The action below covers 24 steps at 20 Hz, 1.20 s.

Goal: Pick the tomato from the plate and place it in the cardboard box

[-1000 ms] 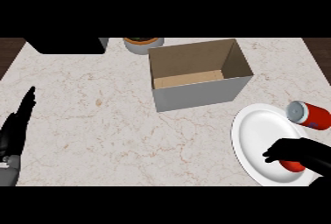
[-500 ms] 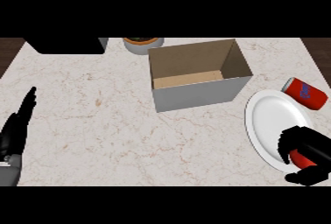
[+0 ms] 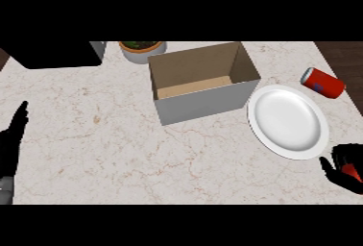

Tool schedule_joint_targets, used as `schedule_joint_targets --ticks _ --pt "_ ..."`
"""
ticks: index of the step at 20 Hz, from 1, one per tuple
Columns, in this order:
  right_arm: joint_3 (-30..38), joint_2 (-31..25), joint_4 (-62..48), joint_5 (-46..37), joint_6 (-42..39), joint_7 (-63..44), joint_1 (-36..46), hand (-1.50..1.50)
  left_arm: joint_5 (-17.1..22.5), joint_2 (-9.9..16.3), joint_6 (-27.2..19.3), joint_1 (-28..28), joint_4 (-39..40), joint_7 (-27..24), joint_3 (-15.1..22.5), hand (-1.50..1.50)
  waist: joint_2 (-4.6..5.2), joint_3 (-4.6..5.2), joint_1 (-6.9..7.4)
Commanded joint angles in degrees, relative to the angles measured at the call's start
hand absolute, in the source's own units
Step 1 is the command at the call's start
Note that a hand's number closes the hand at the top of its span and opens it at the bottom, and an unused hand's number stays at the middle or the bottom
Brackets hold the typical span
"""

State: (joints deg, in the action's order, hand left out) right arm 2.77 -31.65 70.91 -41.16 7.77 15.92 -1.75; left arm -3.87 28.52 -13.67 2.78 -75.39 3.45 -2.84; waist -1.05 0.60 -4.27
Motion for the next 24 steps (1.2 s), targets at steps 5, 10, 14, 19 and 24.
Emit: schedule_joint_targets --ticks 5,10,14,19,24 --pt "1.3 6.4 21.8 -9.7 8.0 -28.5 -1.6 1.5 0.0 0.1 0.5 -1.6 0.0 -0.3 -0.1 0.0 -0.28 0.07 0.66" --pt "-6.4 8.5 40.9 -20.0 -0.9 -42.7 1.3 1.5 -1.0 -1.8 -0.7 2.2 0.4 0.3 0.9 0.0 0.48 -0.17 2.0" --pt "-12.7 14.2 47.1 -22.5 -12.4 -54.2 11.1 1.5 -1.3 -1.7 1.3 1.3 0.8 -1.7 1.8 0.0 0.92 -0.33 4.55" --pt "-18.2 23.7 44.3 -26.1 -19.2 -65.2 24.7 1.5 -1.4 -1.4 2.6 4.8 0.4 1.4 1.4 0.0 1.08 -0.49 4.89" --pt "-11.8 29.5 26.5 -25.6 -13.8 -66.5 41.0 1.5 -2.0 -3.0 1.9 3.8 1.0 -0.3 1.2 0.0 1.36 -0.54 5.66"
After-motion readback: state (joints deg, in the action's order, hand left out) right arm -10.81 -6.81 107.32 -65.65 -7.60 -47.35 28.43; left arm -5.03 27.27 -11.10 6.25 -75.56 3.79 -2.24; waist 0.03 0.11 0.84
